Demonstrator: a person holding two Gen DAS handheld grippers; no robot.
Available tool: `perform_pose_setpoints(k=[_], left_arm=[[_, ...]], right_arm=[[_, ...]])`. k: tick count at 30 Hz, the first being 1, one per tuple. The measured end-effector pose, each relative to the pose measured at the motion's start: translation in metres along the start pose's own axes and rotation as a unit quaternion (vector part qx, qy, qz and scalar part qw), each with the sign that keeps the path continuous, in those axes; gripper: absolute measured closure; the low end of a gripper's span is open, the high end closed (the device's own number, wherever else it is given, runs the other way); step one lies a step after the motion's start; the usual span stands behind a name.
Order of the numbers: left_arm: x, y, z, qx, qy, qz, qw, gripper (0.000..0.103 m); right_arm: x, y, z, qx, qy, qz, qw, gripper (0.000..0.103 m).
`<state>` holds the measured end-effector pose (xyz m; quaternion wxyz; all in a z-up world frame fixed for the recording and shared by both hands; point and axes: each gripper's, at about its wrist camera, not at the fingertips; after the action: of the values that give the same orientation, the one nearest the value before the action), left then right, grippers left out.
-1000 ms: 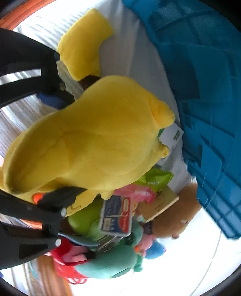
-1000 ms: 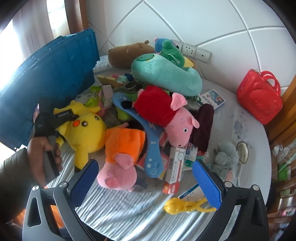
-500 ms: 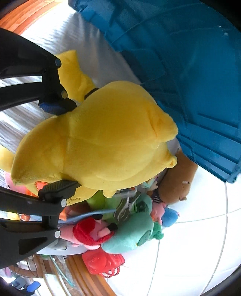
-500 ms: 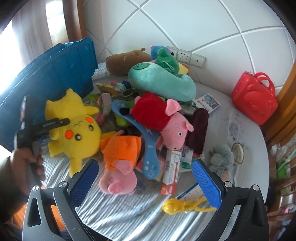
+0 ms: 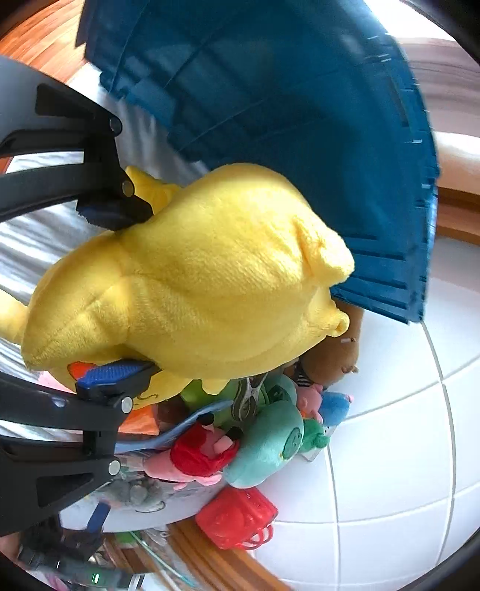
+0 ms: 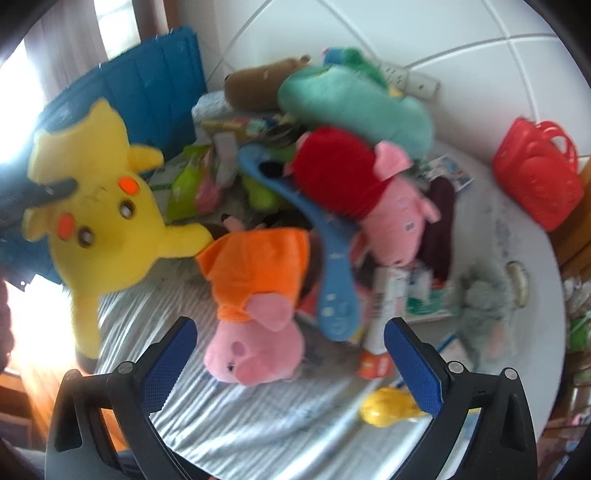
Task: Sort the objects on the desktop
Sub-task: 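Lift the Pikachu with the left tool while the right tool grasps the pink pig plush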
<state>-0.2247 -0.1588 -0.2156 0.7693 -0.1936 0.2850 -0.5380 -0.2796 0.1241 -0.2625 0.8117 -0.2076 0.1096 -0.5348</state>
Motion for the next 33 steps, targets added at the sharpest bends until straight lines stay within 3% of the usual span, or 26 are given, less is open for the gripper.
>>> perform_pose_setpoints(k=[11, 22, 24, 27, 33], left_arm=[[0.002, -0.019, 0.037, -0.024, 0.034, -0.053, 0.9977, 0.046], [0.003, -0.041, 0.056, -0.043, 0.064, -0.072, 0.9944, 0.046], [0.005, -0.043, 0.057, -0.045, 0.062, -0.072, 0.9944, 0.046], [0.006, -0.044, 0.059, -0.048, 0.061, -0.071, 0.9944, 0.046], [0.005, -0.044, 0.065, -0.057, 0.062, -0.067, 0.9942, 0.046]], right_arm=[[0.027, 0.012, -0.092, 0.046, 0.021, -0.007, 0.999, 0.000], [0.031, 0.017, -0.143, 0.089, 0.052, 0.000, 0.995, 0.001], [0.029, 0.019, -0.143, 0.093, 0.046, -0.008, 0.995, 0.016], [0.027, 0.021, -0.138, 0.097, 0.039, -0.015, 0.994, 0.028], [0.023, 0.018, -0.108, 0.076, 0.026, -0.019, 0.997, 0.034]])
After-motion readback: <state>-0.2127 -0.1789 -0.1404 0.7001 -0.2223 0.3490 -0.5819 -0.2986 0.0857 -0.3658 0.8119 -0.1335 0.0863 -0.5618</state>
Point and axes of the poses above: each gripper's, at about its wrist camera, not at the fingertips, and z roughly against the way its jaws point, x to its left, y to its underside, and after that the axes turned 3 degrees about -z, right-handed
